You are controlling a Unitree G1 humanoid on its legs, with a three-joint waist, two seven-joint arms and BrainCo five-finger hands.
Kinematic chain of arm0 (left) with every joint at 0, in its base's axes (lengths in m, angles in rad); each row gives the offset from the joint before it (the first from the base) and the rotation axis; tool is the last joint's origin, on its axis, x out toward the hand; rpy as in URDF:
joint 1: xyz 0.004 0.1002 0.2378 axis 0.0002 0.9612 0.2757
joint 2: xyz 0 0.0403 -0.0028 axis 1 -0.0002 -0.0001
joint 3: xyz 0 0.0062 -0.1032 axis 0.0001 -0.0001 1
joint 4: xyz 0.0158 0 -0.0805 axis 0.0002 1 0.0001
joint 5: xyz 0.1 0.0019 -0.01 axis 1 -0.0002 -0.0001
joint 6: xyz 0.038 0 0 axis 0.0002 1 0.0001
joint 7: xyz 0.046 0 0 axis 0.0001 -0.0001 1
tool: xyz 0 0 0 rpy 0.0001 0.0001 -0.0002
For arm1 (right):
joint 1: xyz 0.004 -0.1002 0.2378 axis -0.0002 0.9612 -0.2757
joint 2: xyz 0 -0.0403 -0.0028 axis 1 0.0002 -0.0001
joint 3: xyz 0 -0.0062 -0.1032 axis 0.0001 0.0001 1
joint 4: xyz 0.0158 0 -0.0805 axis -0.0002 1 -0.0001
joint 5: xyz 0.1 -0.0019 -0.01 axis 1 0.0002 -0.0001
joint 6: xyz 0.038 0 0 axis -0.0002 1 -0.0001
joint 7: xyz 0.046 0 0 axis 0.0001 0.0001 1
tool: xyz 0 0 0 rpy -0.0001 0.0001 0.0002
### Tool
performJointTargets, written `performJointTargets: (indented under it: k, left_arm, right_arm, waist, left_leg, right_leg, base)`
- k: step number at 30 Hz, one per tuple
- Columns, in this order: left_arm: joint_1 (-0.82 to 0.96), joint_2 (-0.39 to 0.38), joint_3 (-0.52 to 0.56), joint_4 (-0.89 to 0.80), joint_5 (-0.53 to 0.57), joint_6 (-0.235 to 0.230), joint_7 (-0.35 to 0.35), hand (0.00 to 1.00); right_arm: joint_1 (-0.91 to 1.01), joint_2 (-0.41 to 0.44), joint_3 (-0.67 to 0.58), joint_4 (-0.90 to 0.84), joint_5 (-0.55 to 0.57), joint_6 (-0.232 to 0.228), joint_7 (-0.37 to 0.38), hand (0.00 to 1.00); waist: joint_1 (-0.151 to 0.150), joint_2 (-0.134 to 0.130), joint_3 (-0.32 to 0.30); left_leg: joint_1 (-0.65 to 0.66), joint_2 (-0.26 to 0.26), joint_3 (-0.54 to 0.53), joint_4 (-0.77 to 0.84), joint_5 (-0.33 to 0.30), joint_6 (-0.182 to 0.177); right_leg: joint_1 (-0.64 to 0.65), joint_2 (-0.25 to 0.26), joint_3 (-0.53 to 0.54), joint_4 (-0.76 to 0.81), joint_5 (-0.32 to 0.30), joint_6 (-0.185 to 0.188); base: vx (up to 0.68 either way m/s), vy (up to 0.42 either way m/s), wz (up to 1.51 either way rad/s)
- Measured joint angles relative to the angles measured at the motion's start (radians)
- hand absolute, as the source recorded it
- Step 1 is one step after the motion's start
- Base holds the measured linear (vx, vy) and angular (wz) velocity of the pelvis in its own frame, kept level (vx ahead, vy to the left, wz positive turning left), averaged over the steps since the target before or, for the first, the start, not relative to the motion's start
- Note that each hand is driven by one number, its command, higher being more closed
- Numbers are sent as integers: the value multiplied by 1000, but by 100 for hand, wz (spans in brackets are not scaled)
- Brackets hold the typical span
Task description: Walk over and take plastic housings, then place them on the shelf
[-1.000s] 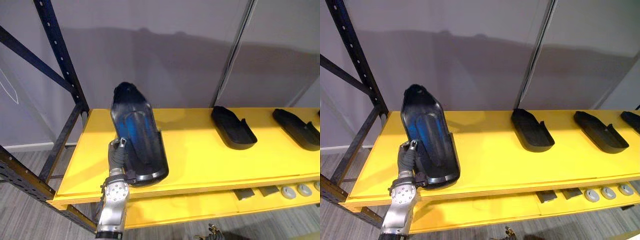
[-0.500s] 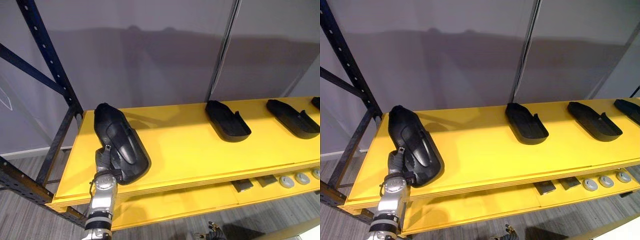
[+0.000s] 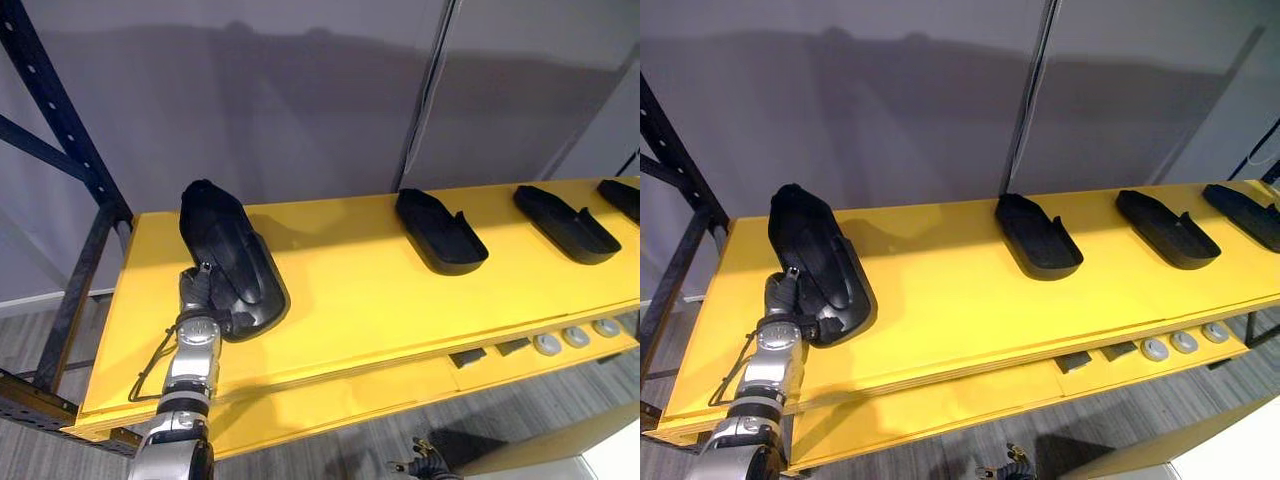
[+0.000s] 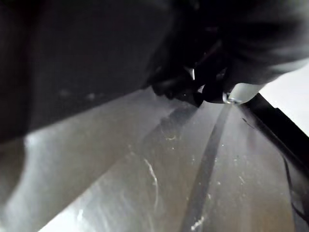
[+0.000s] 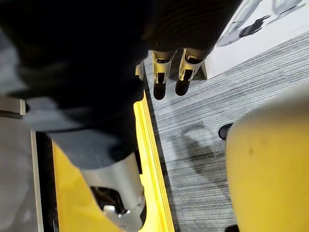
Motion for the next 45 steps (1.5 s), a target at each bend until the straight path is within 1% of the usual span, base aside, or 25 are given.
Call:
performJointTargets:
  k: [2,8,16,20,22,24,25,27,30,32,34,35,38,41,42,43,44,45]
  left_arm:
    - [-11,11,-17,6,0,1,-17,0]
    - [-53,14,-57,26,13,6,-55,0]
    - [-61,2,-52,21,21,16,-47,0]
    - [-52,-39,-41,-31,20,24,-26,0]
    - [-20,-64,-31,-88,19,25,-6,0]
    - [39,-106,-32,-210,19,24,17,0]
    - [45,-110,-33,-223,19,24,20,0]
    - [79,-135,-35,-307,19,22,36,0]
    - [149,-165,-54,-472,19,12,59,0]
    - [219,-190,-77,-651,21,-12,78,0]
    - [257,-199,-106,-757,34,-44,79,0]
    - [286,-212,-113,-814,58,-59,79,0]
    - [355,-242,-114,-912,88,-92,78,0]
    - [412,-266,-117,-960,89,-106,75,0]
    - [445,-272,-129,-986,92,-110,69,0]
    - [482,-273,-152,-1010,100,-117,62,100]
    - [501,-275,-164,-1022,100,-118,57,100]
    - [541,-277,-187,-1038,102,-130,49,100]
  right_arm:
    - [-4,0,0,0,0,-1,1,0]
    - [-7,-1,0,-1,0,-2,11,0]
    - [-9,-1,-1,-2,0,-2,20,0]
    - [-9,-4,-1,-3,0,-2,23,0]
    - [-9,-4,-1,-3,0,-2,23,0]
    - [-9,-5,-1,-2,0,-1,22,0]
    - [-9,-5,-1,-2,0,-1,22,0]
    - [-9,-5,-2,-2,0,-1,22,0]
    - [-8,-6,-3,-1,0,-1,22,0]
    - [-2,-5,-20,-1,0,-1,21,0]
    - [4,-6,-21,-1,0,-2,20,0]
    - [7,-7,-21,-3,0,-2,20,0]
    - [17,-6,-21,-20,0,-2,19,0]
    - [29,-5,-20,-38,0,-4,19,0]
    - [39,-5,-20,-49,0,-7,19,0]
    - [41,-6,-20,-49,0,-8,19,0]
    - [42,-6,-19,-49,0,-8,19,0]
    - [44,-6,-19,-50,0,-9,18,0]
  waist:
    - [-8,1,4]
    - [-12,2,8]
    - [-15,0,11]
    - [-1,-1,23]
    - [3,-1,25]
    - [7,-1,26]
    - [7,-1,26]
    - [8,-1,28]
    - [10,0,28]
    - [24,1,29]
    - [37,0,29]
    - [44,3,28]
    - [46,7,30]
    - [49,11,29]
    - [56,12,28]
    - [61,13,27]
    - [64,13,27]
    - [68,13,27]
  left_leg:
    - [0,0,0,0,0,0]
    - [-1,0,-7,0,0,0]
    - [-1,0,-15,0,0,0]
    - [-1,0,-20,0,0,0]
    - [-1,0,-21,0,0,0]
    - [-1,0,-25,0,0,0]
    - [-1,0,-26,0,0,0]
    - [1,0,-30,0,0,0]
    - [8,2,-34,0,0,0]
    - [17,7,-25,0,-8,-4]
    - [18,9,-20,0,-13,-6]
    - [21,9,-14,1,-18,-6]
    - [18,13,-8,10,-34,-11]
    - [17,16,-8,12,-34,-12]
    - [17,18,-7,13,-34,-12]
    - [16,20,-7,15,-34,-12]
    - [15,21,-7,17,-34,-11]
    - [15,23,-7,20,-34,-12]
  right_leg:
    - [0,0,0,-3,1,2]
    - [0,0,3,-8,2,2]
    - [4,0,0,-7,3,0]
    - [5,0,-2,-7,2,0]
    - [5,0,-2,-6,2,0]
    - [8,0,-5,-6,2,0]
    - [9,0,-6,-6,2,-1]
    - [17,0,-11,-7,1,-2]
    - [31,1,-6,-3,0,-3]
    - [31,4,6,8,0,-3]
    - [28,5,11,12,0,-3]
    - [26,6,20,16,0,-3]
    - [18,8,29,33,-5,3]
    - [18,10,29,36,-7,6]
    - [17,12,29,36,-7,6]
    - [18,13,29,36,-7,6]
    - [18,14,29,36,-7,6]
    - [19,16,29,36,-7,6]
  base:
    - [-15,-1,-1]
    - [0,0,0]
    - [-4,0,0]
    - [-43,0,3]
    - [-32,1,0]
    - [-7,-1,2]
    - [-8,-5,7]
    - [-8,-6,8]
    - [-13,-8,4]
    - [-22,-4,-12]
    - [-50,-1,-8]
    - [-59,1,-13]
    - [-58,-3,-9]
    - [-39,-11,0]
    - [0,0,0]
    - [0,0,0]
    - [0,0,0]
    - [0,0,0]
